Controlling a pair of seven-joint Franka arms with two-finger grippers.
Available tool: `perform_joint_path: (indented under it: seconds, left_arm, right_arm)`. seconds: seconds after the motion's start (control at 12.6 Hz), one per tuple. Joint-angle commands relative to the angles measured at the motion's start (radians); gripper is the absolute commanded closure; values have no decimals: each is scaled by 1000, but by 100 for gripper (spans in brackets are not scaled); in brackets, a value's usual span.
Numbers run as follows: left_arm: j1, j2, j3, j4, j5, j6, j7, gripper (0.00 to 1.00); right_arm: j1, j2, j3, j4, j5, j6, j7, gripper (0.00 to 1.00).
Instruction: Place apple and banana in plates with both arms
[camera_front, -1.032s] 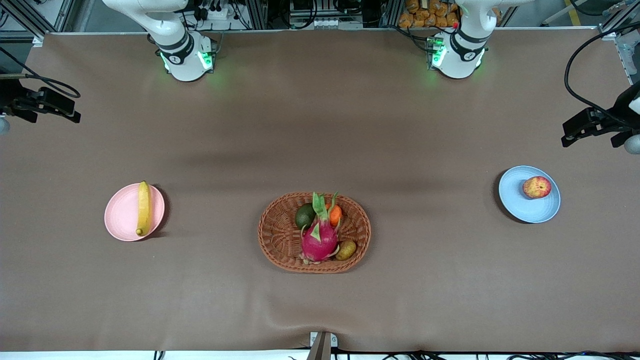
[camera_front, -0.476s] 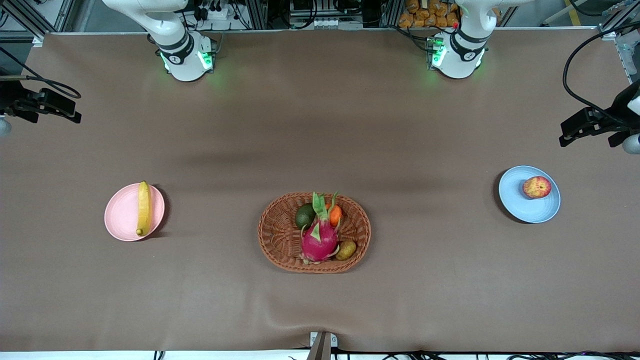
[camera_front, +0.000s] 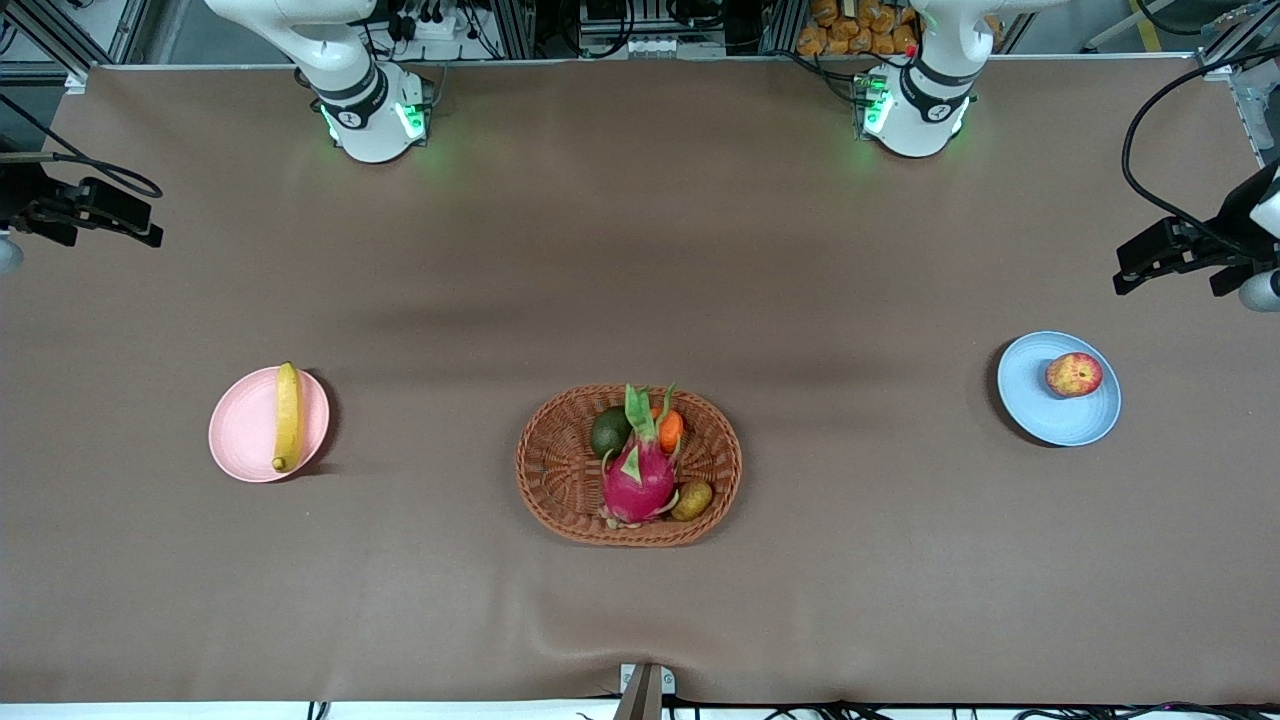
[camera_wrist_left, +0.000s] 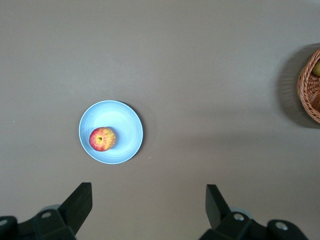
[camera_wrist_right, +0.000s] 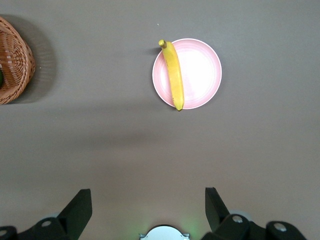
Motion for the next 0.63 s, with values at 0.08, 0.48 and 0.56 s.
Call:
perform_joint_path:
  seconds: [0.08, 0.48, 0.56]
  left_arm:
    - [-10, 0, 5, 5, -18, -19, -6, 0]
    - [-9, 0, 5, 5, -42, -59, -2, 0]
    - [-9, 0, 5, 7, -42, -62, -6, 0]
  right_arm:
    - [-4, -13, 3, -7, -8, 4, 16, 0]
    - [2, -9, 5, -7, -8, 7, 17, 0]
    - [2, -9, 5, -7, -8, 5, 16, 0]
